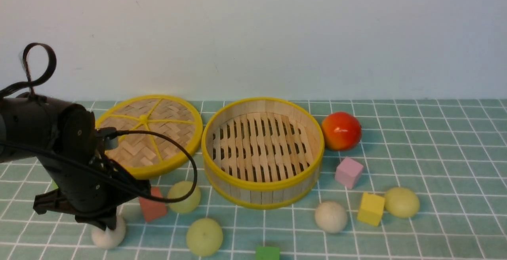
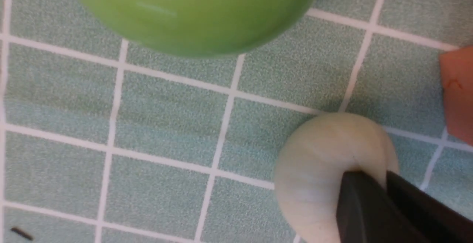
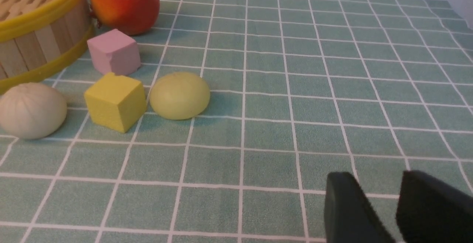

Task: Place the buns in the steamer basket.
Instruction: Use the left arm to put the steamed stuffed bun into the steamer

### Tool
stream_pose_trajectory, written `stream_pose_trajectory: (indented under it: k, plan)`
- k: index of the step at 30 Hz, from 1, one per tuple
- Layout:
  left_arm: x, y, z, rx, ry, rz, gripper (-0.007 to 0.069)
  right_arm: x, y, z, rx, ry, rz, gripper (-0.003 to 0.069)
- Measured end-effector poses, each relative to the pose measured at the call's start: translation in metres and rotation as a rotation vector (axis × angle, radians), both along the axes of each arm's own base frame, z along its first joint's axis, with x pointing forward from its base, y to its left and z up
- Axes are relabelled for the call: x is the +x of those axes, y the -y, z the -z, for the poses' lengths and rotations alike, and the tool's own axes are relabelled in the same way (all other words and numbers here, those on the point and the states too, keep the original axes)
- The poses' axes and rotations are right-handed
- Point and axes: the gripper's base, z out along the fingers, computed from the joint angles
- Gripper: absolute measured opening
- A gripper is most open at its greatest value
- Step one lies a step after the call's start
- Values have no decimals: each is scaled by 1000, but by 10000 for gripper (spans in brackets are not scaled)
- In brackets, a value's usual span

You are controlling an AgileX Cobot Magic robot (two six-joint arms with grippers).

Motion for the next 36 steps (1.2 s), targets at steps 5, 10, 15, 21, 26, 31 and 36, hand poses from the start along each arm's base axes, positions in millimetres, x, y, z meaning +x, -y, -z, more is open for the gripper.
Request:
stream_pose_trajectory:
  k: [5, 10, 15, 21, 26, 31, 36]
  plan:
    - [19, 4, -39, 14, 2, 62, -3, 0, 0, 0, 0, 0, 0, 238]
    - [34, 12, -92, -44, 29, 89, -3, 0, 0, 0, 0, 0, 0, 238]
    - [48, 32, -133, -219, 129, 135, -3, 0, 0, 0, 0, 0, 0, 238]
    - [83, 75, -143, -268, 194, 233, -1, 0, 0, 0, 0, 0, 0, 238]
    - [127, 125, -107, -198, 175, 333, 0, 0, 0, 0, 0, 0, 0, 238]
    - [157, 136, -70, -149, 129, 292, 1, 0, 0, 0, 0, 0, 0, 238]
    - [167, 135, -44, -104, 114, 282, 6, 0, 0, 0, 0, 0, 0, 238]
